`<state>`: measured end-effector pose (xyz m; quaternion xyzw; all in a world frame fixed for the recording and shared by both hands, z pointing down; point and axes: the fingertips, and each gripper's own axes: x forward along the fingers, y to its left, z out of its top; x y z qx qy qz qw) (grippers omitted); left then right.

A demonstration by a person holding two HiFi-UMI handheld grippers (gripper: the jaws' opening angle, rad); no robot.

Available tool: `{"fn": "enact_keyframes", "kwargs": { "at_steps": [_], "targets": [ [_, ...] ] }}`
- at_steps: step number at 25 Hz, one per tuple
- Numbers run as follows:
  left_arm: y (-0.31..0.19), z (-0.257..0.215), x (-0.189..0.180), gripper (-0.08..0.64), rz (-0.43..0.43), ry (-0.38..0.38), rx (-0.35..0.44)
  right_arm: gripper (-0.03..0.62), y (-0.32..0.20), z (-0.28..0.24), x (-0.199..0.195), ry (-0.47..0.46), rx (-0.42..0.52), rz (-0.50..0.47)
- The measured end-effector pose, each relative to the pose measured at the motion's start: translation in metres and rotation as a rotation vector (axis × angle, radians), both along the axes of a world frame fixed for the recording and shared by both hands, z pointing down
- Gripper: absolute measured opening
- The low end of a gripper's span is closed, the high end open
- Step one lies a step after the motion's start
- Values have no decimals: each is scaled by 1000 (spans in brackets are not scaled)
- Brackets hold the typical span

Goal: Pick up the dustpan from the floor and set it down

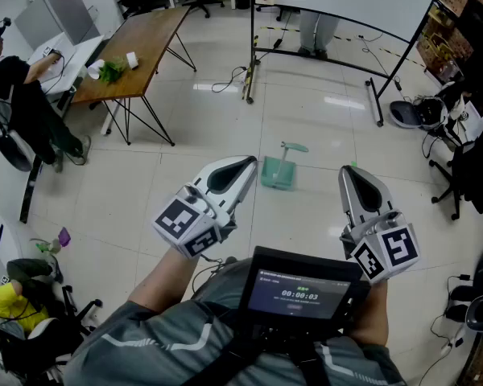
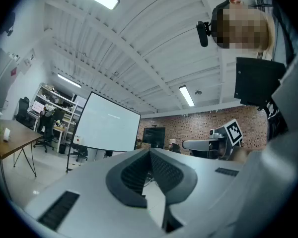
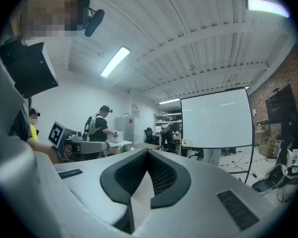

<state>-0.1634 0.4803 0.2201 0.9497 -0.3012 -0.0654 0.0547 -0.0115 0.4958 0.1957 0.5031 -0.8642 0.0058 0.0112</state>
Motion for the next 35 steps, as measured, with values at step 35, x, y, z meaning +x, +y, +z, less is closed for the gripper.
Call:
{"fn": "enact_keyframes", "kwargs": {
  "at_steps": [35],
  "targets": [
    [-177,37,-19,26,31,-34,-37,25,-191,45,-19,3,-27,-43]
  ]
}}
